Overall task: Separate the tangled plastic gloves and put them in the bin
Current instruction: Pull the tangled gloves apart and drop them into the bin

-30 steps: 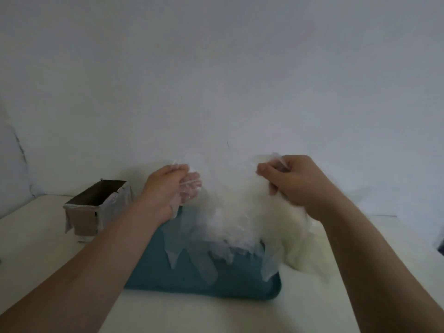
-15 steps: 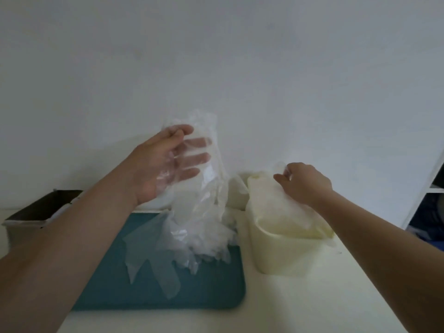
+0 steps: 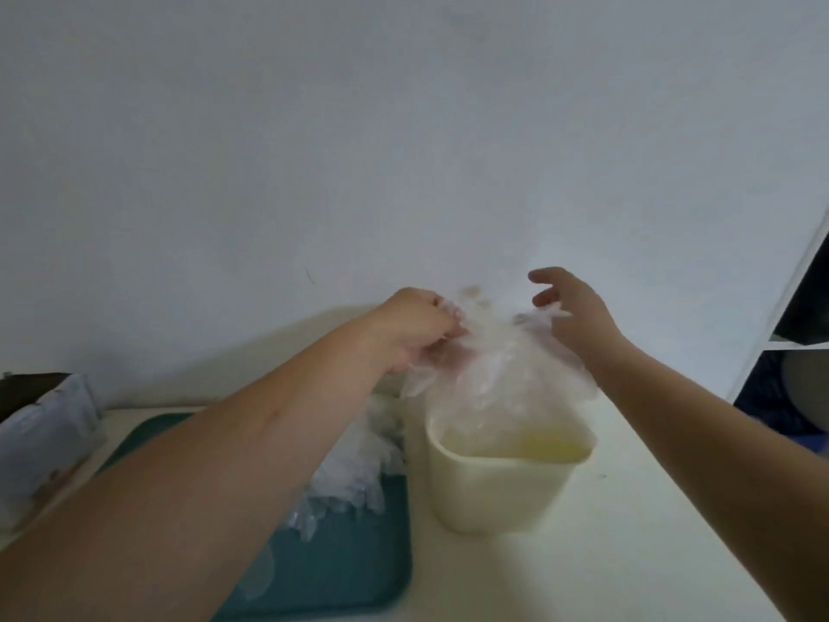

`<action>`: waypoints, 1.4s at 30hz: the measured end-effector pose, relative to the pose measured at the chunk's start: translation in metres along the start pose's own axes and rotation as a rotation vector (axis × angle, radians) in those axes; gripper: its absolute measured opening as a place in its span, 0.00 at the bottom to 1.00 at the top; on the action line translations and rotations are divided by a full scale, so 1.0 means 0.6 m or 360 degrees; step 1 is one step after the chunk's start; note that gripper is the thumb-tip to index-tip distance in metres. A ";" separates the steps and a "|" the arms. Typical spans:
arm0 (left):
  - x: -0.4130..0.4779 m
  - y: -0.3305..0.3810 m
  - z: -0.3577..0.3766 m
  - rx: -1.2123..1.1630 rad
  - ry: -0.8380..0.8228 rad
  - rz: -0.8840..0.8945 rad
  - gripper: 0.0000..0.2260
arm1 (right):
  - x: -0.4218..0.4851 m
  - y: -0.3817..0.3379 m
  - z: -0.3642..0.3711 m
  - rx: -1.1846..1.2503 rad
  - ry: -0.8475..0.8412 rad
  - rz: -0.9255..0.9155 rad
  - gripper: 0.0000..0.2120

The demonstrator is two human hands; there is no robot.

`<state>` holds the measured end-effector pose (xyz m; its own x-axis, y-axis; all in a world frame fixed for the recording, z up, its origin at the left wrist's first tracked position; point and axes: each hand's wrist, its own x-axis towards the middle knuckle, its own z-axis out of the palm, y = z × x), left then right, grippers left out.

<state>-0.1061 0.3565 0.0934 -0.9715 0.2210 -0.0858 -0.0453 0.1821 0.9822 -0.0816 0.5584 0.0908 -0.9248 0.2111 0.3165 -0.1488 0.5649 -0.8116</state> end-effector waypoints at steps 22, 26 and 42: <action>-0.041 -0.071 -0.056 -0.0136 0.0450 0.0167 0.13 | -0.077 0.013 0.165 -0.1723 -0.1244 0.0106 0.30; -0.078 -0.093 -0.080 -0.0084 0.0373 0.0138 0.13 | -0.081 -0.013 0.158 -0.1771 -0.1295 0.0080 0.28; -0.210 -0.267 -0.321 0.1448 0.0585 -0.0074 0.14 | -0.216 -0.153 0.347 -0.0465 -0.0803 -0.0404 0.12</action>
<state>-0.0213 0.1147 -0.0207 -0.9922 -0.0891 0.0874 -0.0388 0.8857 0.4626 -0.0209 0.3130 0.0217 -0.9350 -0.3197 0.1535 -0.3494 0.7572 -0.5518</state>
